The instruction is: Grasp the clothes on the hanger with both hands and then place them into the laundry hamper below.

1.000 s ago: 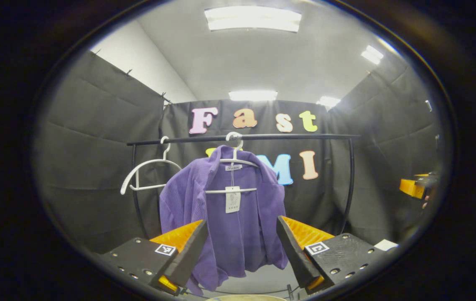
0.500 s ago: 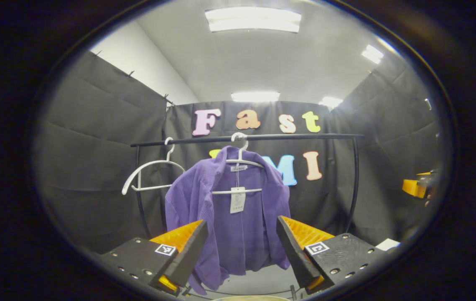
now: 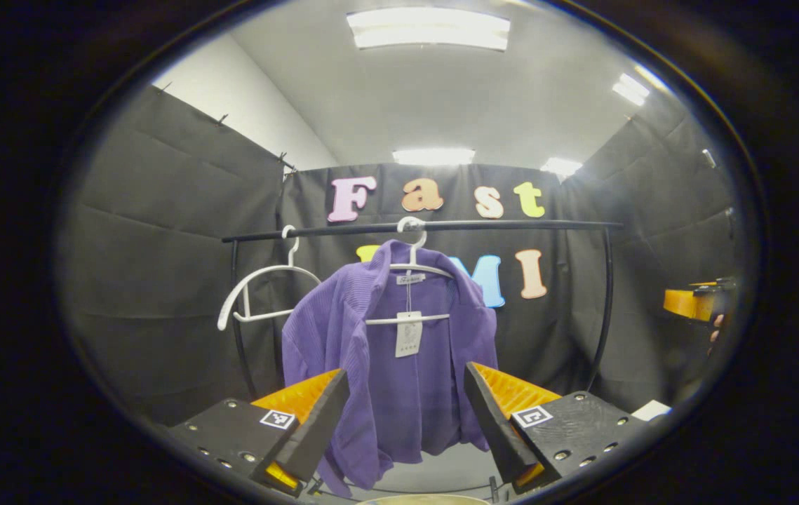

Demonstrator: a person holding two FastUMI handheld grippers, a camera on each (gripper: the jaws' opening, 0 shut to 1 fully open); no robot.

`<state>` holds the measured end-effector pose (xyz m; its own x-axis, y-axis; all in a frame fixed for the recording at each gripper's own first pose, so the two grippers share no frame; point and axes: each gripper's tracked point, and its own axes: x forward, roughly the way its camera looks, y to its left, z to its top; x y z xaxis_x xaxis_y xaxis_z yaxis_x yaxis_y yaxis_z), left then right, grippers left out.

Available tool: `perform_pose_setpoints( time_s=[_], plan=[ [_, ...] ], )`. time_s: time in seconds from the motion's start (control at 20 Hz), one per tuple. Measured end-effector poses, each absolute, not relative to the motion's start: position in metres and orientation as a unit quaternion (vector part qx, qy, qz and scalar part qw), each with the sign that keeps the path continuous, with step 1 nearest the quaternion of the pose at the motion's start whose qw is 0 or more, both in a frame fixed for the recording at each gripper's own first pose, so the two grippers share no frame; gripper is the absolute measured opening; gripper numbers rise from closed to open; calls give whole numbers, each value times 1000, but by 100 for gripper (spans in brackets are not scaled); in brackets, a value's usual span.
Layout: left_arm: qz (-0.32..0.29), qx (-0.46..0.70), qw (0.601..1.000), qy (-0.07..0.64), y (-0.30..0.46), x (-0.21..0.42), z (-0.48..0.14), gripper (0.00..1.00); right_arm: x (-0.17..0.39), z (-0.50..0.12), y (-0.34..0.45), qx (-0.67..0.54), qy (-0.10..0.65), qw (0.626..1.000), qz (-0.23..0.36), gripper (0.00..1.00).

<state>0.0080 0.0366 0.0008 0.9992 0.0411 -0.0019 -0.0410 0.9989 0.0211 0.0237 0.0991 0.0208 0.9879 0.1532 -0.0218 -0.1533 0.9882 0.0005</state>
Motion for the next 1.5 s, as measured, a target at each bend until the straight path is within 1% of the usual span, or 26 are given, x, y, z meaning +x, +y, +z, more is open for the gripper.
perform_pose_setpoints(
  time_s=[0.25,0.3,0.35,0.4,0.45,0.7,0.75,0.8,0.85,0.9,0.95,1.0,1.05,1.1,1.15,1.3,1.35,1.5],
  plan=[
    [45,-6,999,5,67,13,14,100,45,35,161,-20,17,991,134,96],
    [45,-6,999,8,72,16,16,95,47,36,175,-18,21,989,148,96],
    [46,-3,999,11,76,17,18,98,48,38,188,-19,24,986,163,95],
    [48,1,999,14,82,19,21,95,50,41,201,-22,24,984,178,96],
    [53,0,998,20,87,21,23,95,52,44,214,-25,24,981,191,96],
    [67,-53,995,45,96,40,22,95,63,40,274,-8,46,965,259,96],
    [68,-54,995,48,96,48,21,100,68,37,282,-3,50,963,265,95],
    [72,-46,995,54,96,56,20,100,74,33,289,2,55,962,268,96],
    [77,-33,995,61,97,65,18,95,82,28,297,8,60,960,273,96],
    [83,-20,994,66,97,74,18,100,91,24,306,14,64,959,277,96],
    [91,-11,993,72,95,82,15,95,101,17,313,15,70,958,279,96],
    [98,-8,992,79,94,91,12,100,111,7,321,11,78,956,281,96],
    [108,-8,991,83,93,100,7,100,121,-2,328,7,85,955,285,96],
    [119,-8,989,83,93,108,3,98,130,-10,336,4,87,954,287,95],
    [127,-9,988,86,93,116,-3,95,140,-16,344,3,88,953,290,96],
    [154,-17,983,97,95,132,-17,95,162,-35,366,0,99,947,305,96],
    [166,-20,981,98,98,139,-20,100,168,-39,372,-2,101,946,308,96],
    [212,-17,972,102,110,150,-32,100,181,-53,391,-6,105,941,323,96]
  ],
)
